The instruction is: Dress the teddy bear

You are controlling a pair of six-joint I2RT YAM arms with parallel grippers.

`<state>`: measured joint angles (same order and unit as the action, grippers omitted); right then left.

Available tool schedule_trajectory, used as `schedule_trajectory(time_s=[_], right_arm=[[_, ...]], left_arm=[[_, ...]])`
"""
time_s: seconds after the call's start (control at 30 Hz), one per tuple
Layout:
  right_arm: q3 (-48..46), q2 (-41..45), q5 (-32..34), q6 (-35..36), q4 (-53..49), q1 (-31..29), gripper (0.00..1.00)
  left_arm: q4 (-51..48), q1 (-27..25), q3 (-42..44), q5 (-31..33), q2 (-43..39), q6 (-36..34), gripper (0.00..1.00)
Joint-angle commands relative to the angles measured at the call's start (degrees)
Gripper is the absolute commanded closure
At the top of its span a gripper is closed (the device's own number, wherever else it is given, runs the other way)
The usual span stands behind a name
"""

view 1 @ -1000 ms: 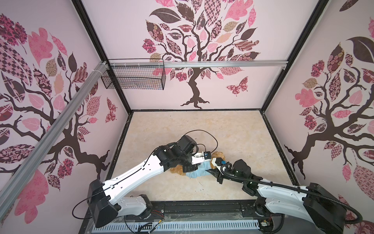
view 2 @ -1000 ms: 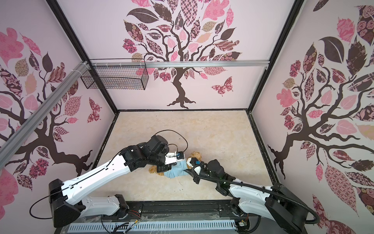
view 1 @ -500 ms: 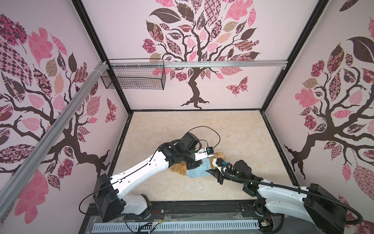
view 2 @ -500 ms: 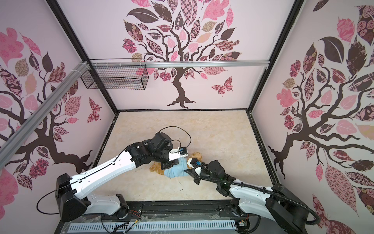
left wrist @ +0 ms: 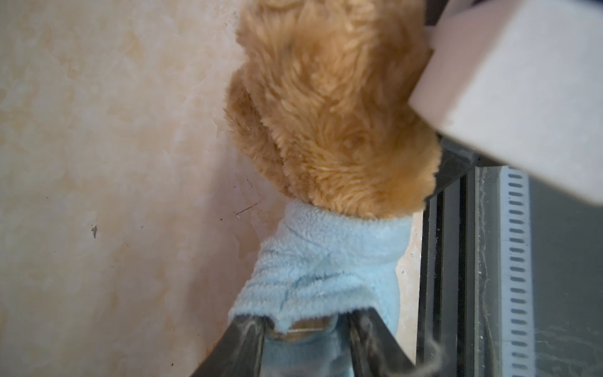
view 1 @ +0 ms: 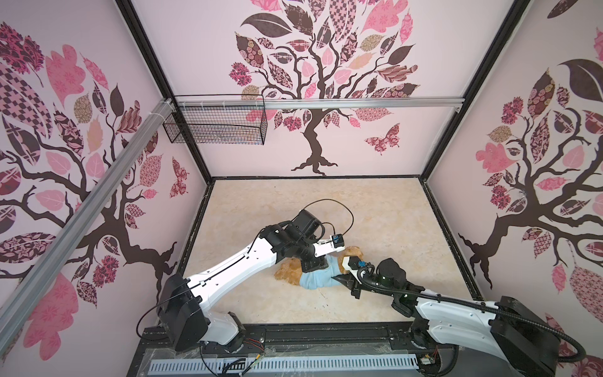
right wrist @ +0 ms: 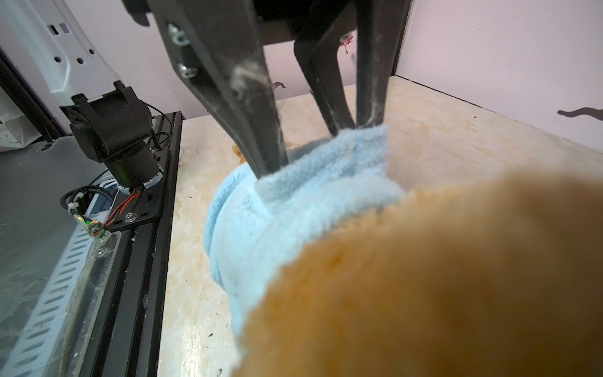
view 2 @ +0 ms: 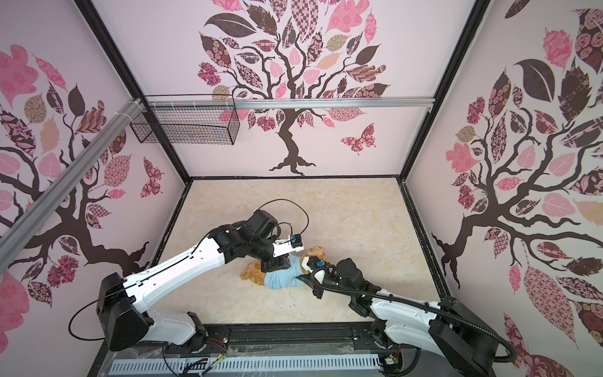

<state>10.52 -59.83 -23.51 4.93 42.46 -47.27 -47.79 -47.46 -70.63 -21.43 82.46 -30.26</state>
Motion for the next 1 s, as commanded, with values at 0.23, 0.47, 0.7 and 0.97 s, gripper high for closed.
schedule_trajectory(time_s=[0.23, 0.47, 0.7, 0.97], right_arm=[[4.2, 0.7, 2.4, -7.3, 18.6, -0.9, 1.00], [-1.8, 3.0, 11.4, -14.0, 17.9, -0.8, 1.00], [-6.8, 7.5, 18.6, -19.9, 12.1, -0.8, 1.00], [-8.1, 10.9, 23.2, -18.5, 5.4, -0.3, 1.00]], left_arm=[[-3.9, -2.6, 0.6, -10.0, 4.1, -2.1, 0.76], [1.5, -0.5, 4.0, -15.1, -4.2, -0.2, 1.00], [13.8, 5.0, 8.9, -22.8, -14.4, 7.8, 1.00], [28.0, 12.1, 16.9, -36.6, -21.0, 19.3, 1.00]])
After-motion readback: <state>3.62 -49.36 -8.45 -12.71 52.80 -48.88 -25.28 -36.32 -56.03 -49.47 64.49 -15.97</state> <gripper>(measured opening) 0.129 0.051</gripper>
